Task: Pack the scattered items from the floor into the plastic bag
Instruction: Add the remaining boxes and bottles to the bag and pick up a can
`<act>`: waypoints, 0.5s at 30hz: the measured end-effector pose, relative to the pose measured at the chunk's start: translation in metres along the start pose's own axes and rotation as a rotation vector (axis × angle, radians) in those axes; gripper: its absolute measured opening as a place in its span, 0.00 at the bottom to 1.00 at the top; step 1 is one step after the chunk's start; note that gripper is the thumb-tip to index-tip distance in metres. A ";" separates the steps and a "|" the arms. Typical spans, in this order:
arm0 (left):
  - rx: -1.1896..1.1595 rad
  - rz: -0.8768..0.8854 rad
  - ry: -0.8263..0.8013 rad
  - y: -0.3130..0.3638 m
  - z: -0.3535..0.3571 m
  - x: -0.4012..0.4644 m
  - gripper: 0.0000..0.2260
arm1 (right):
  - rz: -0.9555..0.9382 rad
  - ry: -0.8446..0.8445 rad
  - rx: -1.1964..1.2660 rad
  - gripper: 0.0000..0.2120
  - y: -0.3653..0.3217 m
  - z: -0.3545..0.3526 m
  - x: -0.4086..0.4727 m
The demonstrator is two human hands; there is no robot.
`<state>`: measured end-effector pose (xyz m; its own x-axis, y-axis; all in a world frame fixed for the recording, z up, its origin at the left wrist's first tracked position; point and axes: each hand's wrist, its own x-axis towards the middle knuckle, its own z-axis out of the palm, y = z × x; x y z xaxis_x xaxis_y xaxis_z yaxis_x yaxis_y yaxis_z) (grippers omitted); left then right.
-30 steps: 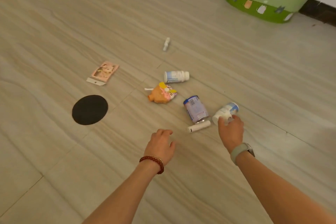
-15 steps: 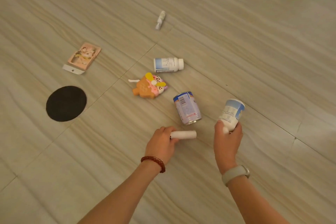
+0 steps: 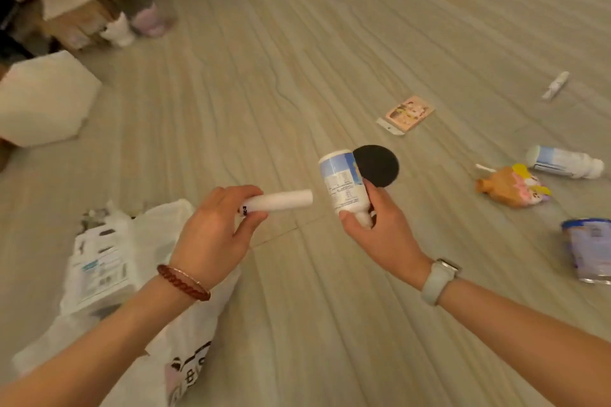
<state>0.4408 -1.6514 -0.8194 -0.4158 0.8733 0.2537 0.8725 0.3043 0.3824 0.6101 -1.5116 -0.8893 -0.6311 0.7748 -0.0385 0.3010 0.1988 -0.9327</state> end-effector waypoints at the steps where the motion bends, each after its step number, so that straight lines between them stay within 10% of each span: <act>1: 0.010 -0.091 0.076 -0.020 -0.022 -0.014 0.11 | -0.055 -0.098 -0.055 0.25 -0.018 0.014 0.002; 8: -0.060 -0.690 0.445 -0.154 -0.094 -0.126 0.09 | -0.499 -0.520 -0.446 0.35 -0.125 0.119 -0.007; 15: -0.040 -0.742 0.131 -0.193 -0.065 -0.231 0.10 | -0.841 -0.720 -0.756 0.27 -0.156 0.225 -0.033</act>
<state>0.3515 -1.9366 -0.8946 -0.9199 0.3916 0.0202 0.3430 0.7788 0.5252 0.4230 -1.7037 -0.8231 -0.9815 -0.1855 0.0481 -0.1906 0.9175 -0.3490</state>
